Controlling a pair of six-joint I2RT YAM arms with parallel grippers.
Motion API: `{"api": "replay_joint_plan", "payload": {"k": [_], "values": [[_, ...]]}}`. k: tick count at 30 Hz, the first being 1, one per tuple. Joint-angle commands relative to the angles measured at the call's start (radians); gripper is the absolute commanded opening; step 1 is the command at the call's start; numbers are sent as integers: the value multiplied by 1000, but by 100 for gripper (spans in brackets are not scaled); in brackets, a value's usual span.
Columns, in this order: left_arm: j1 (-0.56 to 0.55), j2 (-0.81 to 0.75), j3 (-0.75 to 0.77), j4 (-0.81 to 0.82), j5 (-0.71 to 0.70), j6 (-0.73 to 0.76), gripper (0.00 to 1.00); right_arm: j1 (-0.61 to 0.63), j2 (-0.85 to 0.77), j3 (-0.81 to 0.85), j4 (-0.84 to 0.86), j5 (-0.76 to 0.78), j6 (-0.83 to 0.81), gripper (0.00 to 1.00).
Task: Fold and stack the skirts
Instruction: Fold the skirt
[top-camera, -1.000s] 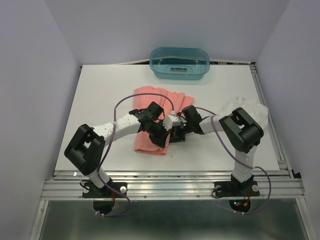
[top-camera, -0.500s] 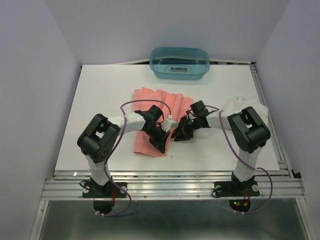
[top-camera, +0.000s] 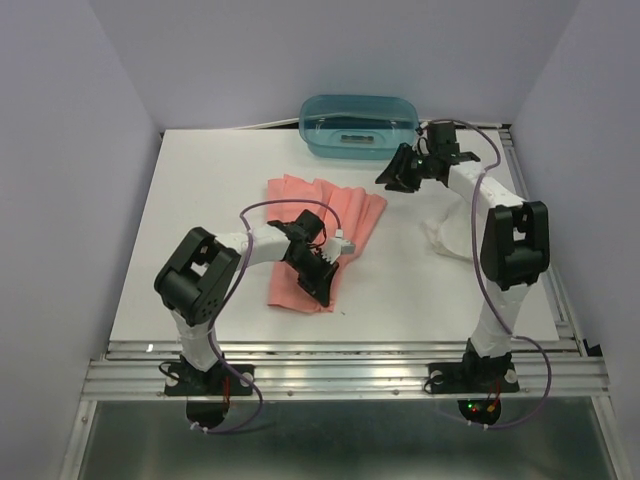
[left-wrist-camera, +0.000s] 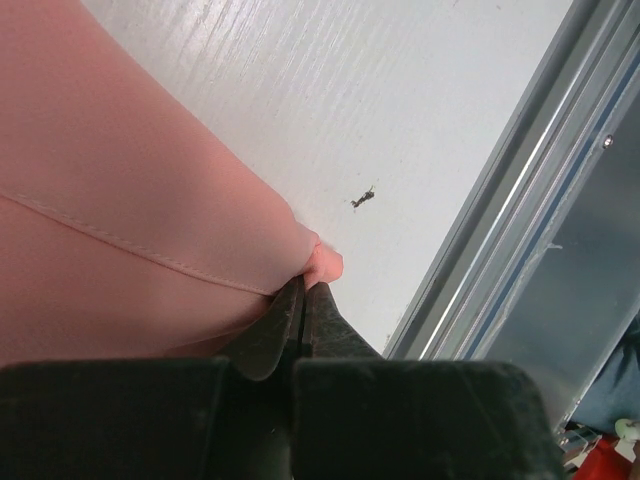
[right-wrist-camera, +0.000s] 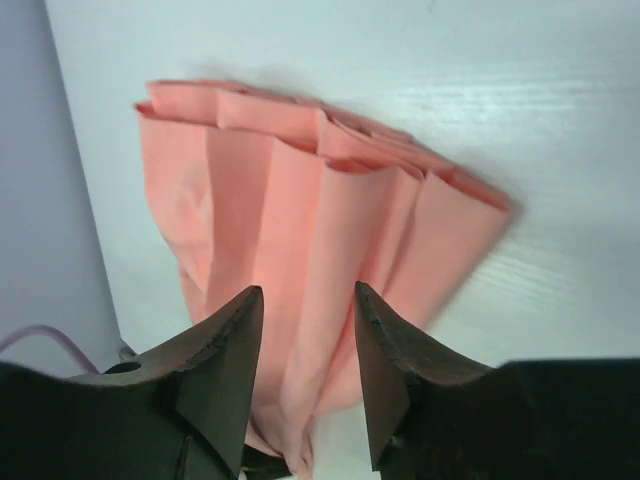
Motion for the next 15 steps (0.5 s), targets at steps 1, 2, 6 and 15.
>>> {"api": "replay_joint_plan", "payload": {"k": [1,2,6,15], "values": [[3,14,-30,-42,-112,29,0,23,84,143,85,14,57,49],[3,14,-32,-40,-113,28,0,23,127,169,83,28,69,49],[3,11,-23,-38,-113,26,0,46,187,231,106,87,63,59],[3,6,-30,-35,-110,23,0,110,278,278,123,79,33,59]]}}
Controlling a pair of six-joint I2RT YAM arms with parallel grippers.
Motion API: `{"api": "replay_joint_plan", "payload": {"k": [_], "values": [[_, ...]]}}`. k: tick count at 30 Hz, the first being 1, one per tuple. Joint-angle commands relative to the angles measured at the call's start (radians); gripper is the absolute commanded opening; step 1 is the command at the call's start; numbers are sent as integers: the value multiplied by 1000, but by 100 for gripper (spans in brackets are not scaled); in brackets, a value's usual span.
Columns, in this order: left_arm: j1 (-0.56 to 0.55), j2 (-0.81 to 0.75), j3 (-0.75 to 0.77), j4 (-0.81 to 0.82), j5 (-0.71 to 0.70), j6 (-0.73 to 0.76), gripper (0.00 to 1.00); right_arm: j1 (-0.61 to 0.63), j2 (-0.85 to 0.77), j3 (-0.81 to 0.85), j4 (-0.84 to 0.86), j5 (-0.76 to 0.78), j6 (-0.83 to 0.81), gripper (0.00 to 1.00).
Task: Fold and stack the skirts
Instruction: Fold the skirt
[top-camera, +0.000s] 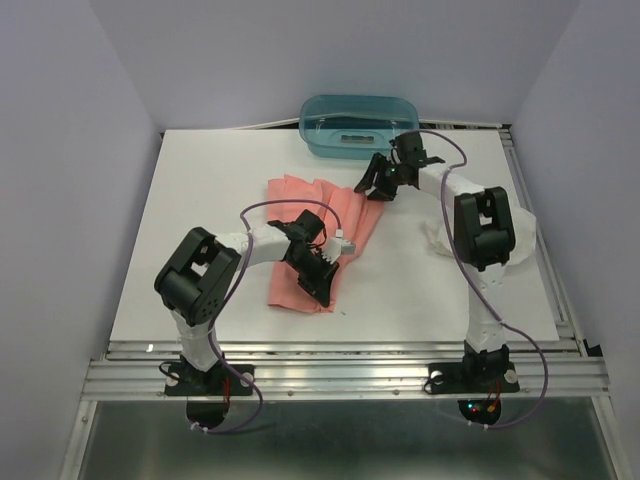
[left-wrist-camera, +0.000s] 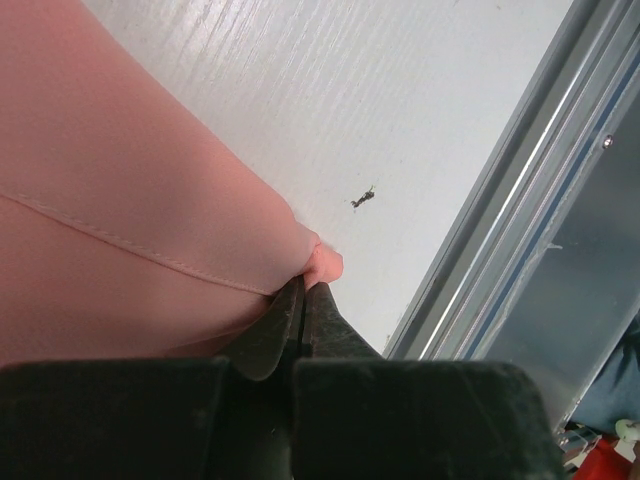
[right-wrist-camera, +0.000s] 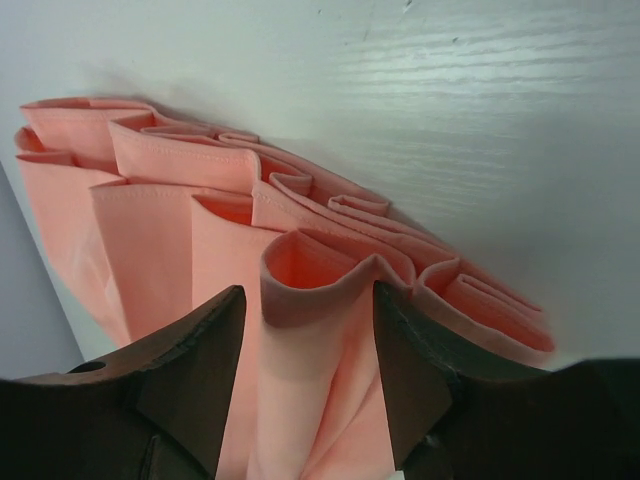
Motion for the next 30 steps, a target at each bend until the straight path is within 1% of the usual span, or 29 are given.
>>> {"api": "replay_joint_plan", "payload": {"k": [1,8,10,12,14,15,16,18,19,21,25,30], "values": [[3,2,-37,-32,-112,24,0,39,5,79,44,10,-17,59],[3,-3,-43,-26,-109,21,0,59,9,88,49,12,-17,58],[2,3,-37,-28,-109,21,0,71,6,88,49,20,-25,55],[3,6,-34,-31,-107,21,0,80,13,96,38,41,-31,45],[3,11,-32,-34,-109,21,0,80,19,97,27,78,-38,33],[3,11,-32,-35,-109,21,0,80,21,99,21,92,-48,26],[3,8,-30,-37,-112,22,0,80,21,106,3,105,-63,16],[2,6,-29,-38,-115,24,0,80,18,113,-14,130,-75,9],[3,3,-32,-38,-116,22,0,71,10,116,-31,138,-80,1],[3,2,-32,-40,-119,24,0,62,-4,113,-36,139,-83,1],[3,2,-32,-43,-130,22,0,15,-63,105,-39,80,-86,1],[5,3,-35,-38,-135,25,0,-36,-172,70,-40,44,-106,1]]}}
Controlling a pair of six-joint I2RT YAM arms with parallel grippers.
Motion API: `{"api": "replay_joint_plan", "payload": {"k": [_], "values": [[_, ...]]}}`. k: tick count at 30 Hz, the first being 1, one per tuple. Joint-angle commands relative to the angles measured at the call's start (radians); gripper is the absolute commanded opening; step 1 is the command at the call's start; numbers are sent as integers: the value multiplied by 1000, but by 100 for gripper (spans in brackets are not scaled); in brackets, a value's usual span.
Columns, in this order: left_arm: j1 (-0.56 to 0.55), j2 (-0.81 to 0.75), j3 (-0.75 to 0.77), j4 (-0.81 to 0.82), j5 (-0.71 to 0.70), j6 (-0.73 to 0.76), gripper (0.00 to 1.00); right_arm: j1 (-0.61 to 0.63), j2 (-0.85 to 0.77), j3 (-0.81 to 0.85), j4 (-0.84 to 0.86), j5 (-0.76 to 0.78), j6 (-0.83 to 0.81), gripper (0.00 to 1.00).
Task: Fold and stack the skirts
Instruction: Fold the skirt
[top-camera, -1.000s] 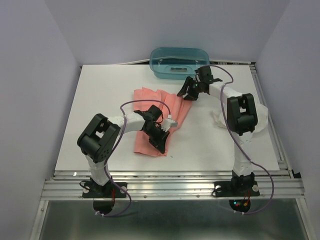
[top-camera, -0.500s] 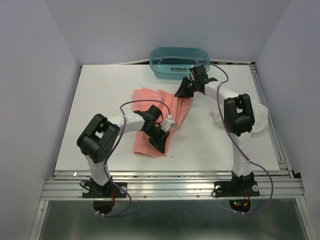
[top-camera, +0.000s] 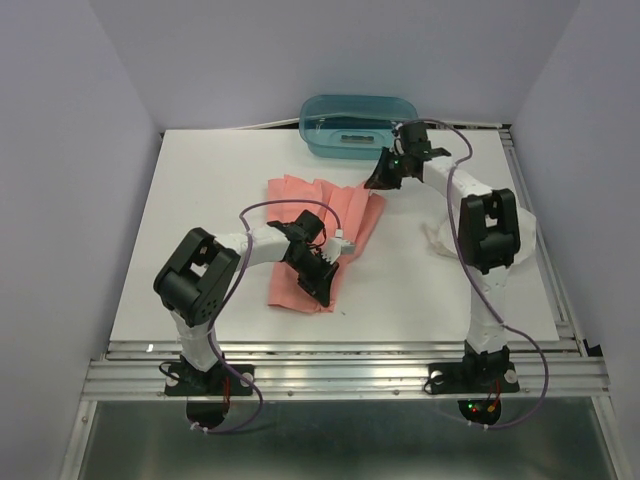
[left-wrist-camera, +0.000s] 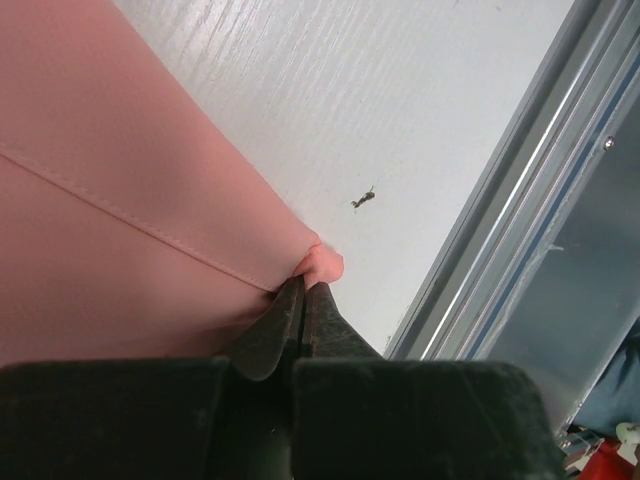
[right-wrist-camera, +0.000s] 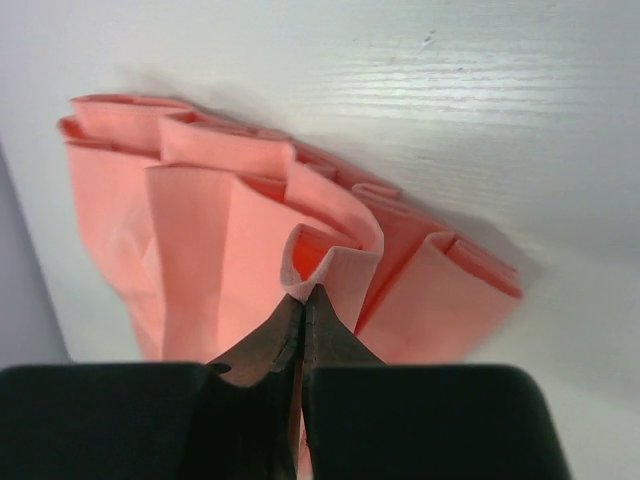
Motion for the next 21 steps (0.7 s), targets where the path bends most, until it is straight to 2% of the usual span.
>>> {"api": "replay_joint_plan", "payload": {"k": [1,8,14,16,20,21], "values": [[3,15,-26,-47,-133,27,0,-61,-157,4,33,-22,-41,1],[3,30,-17,-53,-126,30,0,-103,-185,-105,6,-30,-65,1],[3,9,-28,-61,-134,41,0,-103,-156,-206,12,50,-127,1],[3,-2,-25,-73,-136,49,0,-103,-125,-206,22,82,-133,1],[2,-28,-22,-107,-142,93,0,-103,-42,-171,68,53,-131,1],[-3,-37,-19,-125,-142,125,7,-103,-9,-144,68,47,-140,1]]}}
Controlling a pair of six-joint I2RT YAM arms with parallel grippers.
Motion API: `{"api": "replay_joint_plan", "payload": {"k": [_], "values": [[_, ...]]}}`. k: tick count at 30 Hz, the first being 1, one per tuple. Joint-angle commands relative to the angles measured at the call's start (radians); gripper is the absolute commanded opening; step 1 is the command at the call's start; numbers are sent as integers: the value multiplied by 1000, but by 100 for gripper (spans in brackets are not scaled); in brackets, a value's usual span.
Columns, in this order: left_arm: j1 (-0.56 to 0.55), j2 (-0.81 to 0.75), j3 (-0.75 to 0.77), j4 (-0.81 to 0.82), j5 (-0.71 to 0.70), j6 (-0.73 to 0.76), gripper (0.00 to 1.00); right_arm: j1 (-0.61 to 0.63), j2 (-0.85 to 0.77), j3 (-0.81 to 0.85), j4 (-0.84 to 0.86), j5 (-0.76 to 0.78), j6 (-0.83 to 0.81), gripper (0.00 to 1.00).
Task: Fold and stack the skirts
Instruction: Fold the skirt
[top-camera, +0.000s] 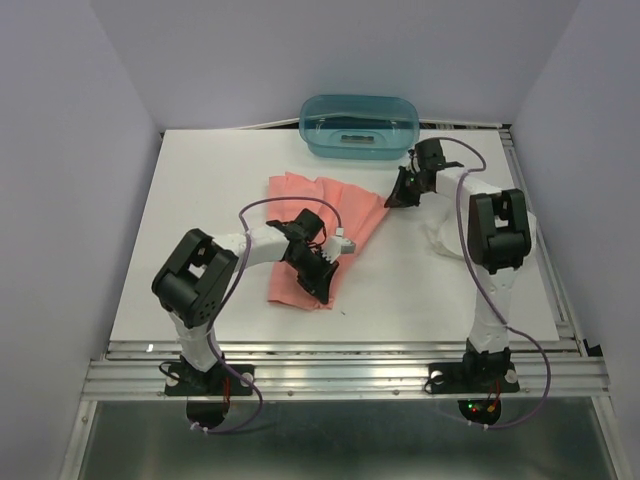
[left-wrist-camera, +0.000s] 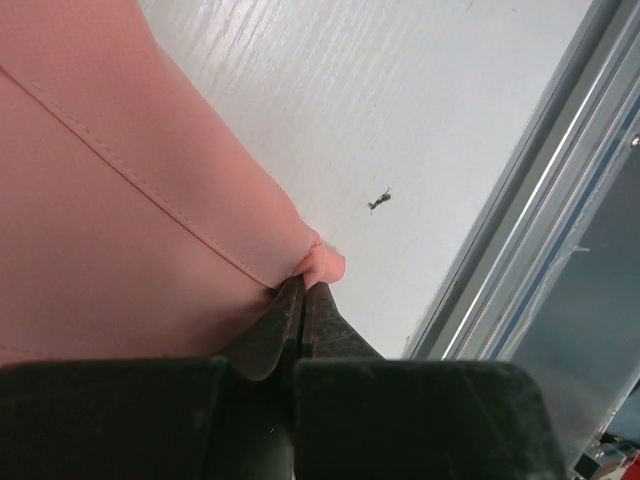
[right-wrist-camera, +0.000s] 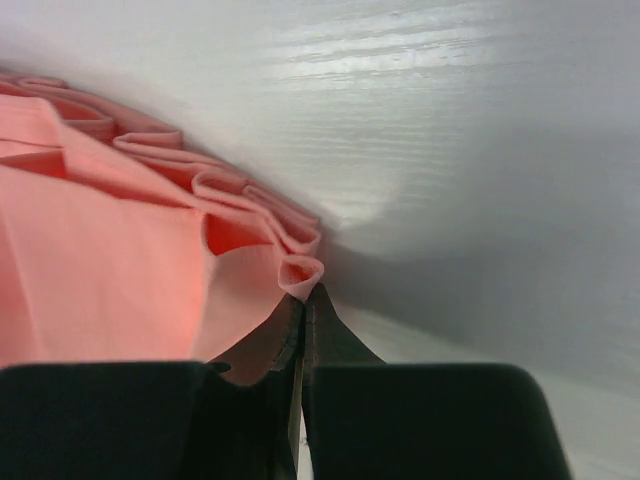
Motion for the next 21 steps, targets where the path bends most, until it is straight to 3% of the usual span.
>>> {"api": "replay_joint_plan", "payload": {"k": [1,2,4,5,6,7,8,9,12,17,21], "values": [[-4,-59,-19,-141,-112,108,15,-7,76,71,66,16,-43,1],[-6,-86,-16,-146,-106,120,32,-7,87,89,56,8,-50,1],[-15,-186,-1,-148,-112,143,52,-7,96,128,16,-15,-73,3],[-20,-222,10,-149,-115,154,74,-7,91,133,9,-26,-86,7],[-23,-257,25,-154,-115,163,80,-7,82,140,-4,-52,-96,11],[-24,-290,40,-163,-112,168,84,-7,61,151,-36,-61,-127,28],[-26,-348,85,-168,-112,172,87,-7,45,171,-47,-70,-142,39],[-23,-400,127,-171,-120,166,88,-7,10,180,-64,-69,-176,57],[21,-478,162,-137,-174,111,96,-7,-37,224,-83,-95,-231,79],[158,-500,165,-93,-210,91,99,-7,-54,355,-158,-265,-274,84],[247,-413,137,-60,-212,128,97,76,-93,288,-153,-345,-285,82]]}}
